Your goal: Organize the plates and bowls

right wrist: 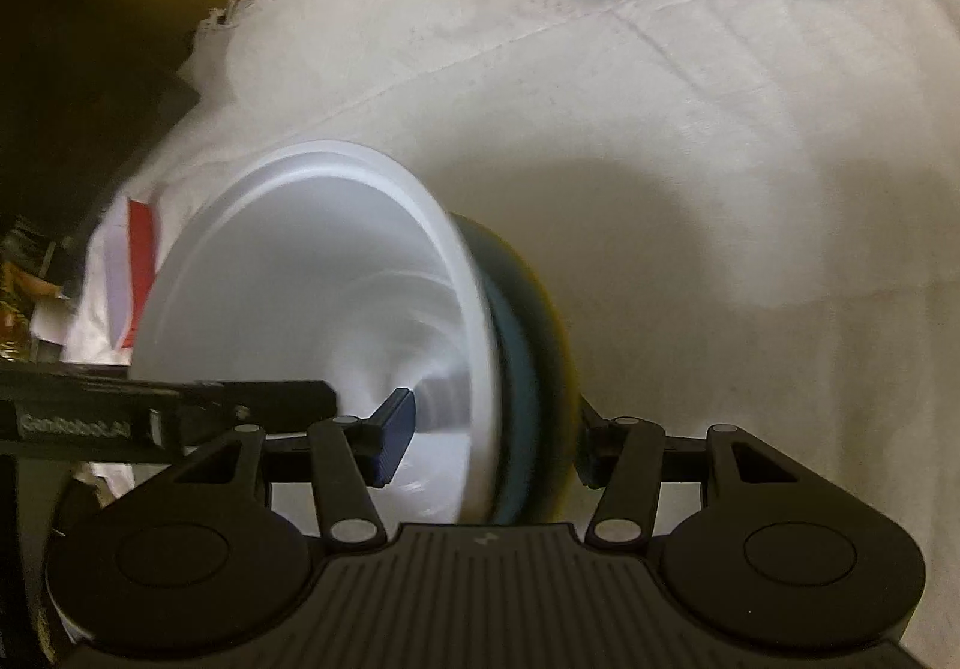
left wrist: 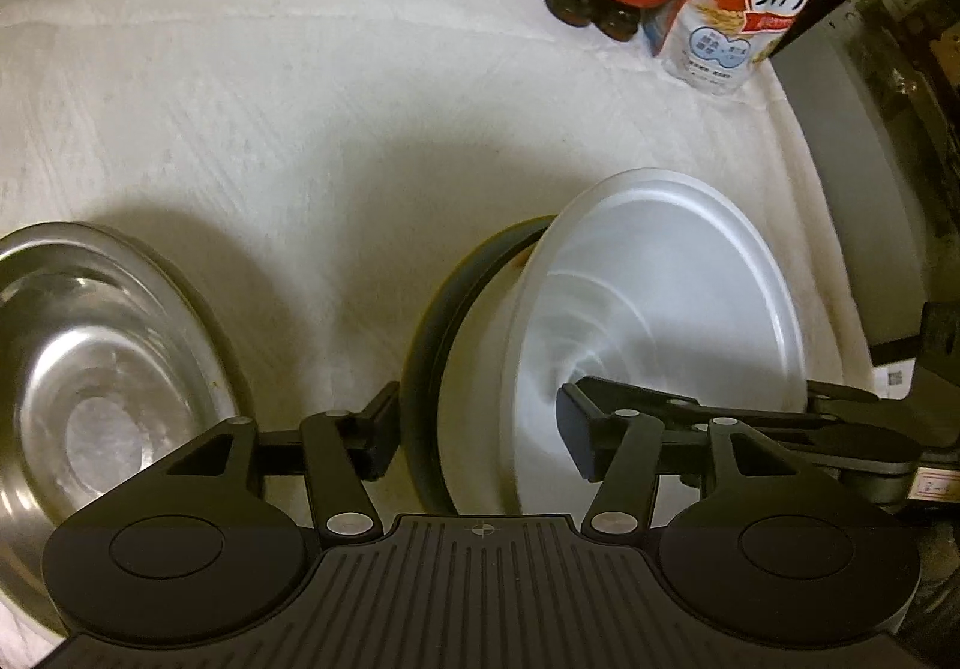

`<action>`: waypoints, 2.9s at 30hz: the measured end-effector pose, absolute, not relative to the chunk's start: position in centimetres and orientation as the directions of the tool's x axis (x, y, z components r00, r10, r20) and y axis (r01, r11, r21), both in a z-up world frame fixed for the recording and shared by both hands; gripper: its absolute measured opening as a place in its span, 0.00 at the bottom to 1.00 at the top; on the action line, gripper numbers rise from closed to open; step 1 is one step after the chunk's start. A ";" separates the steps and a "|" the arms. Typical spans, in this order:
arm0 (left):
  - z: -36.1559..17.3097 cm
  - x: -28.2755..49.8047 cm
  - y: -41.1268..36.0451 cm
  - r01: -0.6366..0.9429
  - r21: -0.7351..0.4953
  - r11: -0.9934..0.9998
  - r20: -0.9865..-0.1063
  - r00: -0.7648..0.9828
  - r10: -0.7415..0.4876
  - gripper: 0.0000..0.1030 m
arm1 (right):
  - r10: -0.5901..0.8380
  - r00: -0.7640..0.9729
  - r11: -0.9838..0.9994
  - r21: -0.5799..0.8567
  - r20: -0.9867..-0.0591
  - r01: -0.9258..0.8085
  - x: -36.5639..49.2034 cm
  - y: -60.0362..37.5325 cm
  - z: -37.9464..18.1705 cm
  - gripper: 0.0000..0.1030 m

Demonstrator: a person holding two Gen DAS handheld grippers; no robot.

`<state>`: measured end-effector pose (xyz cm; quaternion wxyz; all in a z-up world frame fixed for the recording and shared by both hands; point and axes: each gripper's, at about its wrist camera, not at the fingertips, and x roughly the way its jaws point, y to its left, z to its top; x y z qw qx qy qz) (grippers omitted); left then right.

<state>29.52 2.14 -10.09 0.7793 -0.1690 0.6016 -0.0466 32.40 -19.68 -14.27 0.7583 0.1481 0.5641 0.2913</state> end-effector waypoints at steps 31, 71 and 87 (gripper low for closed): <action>-8.4 26.2 2.1 -0.228 -0.289 0.930 -0.931 0.294 -0.217 0.57 | 0.664 0.077 0.716 0.602 -0.744 -0.355 32.8 -18.4 -14.6 0.60; -6.8 25.0 3.2 -0.212 -0.258 0.943 -0.922 0.345 -0.175 0.52 | 0.628 0.141 0.749 0.546 -0.765 -0.375 31.9 -18.1 -12.5 0.60; -7.4 25.1 3.2 -0.227 -0.224 0.948 -0.934 0.327 -0.143 0.52 | 0.630 0.133 0.750 0.555 -0.765 -0.360 31.6 -18.7 -12.9 0.60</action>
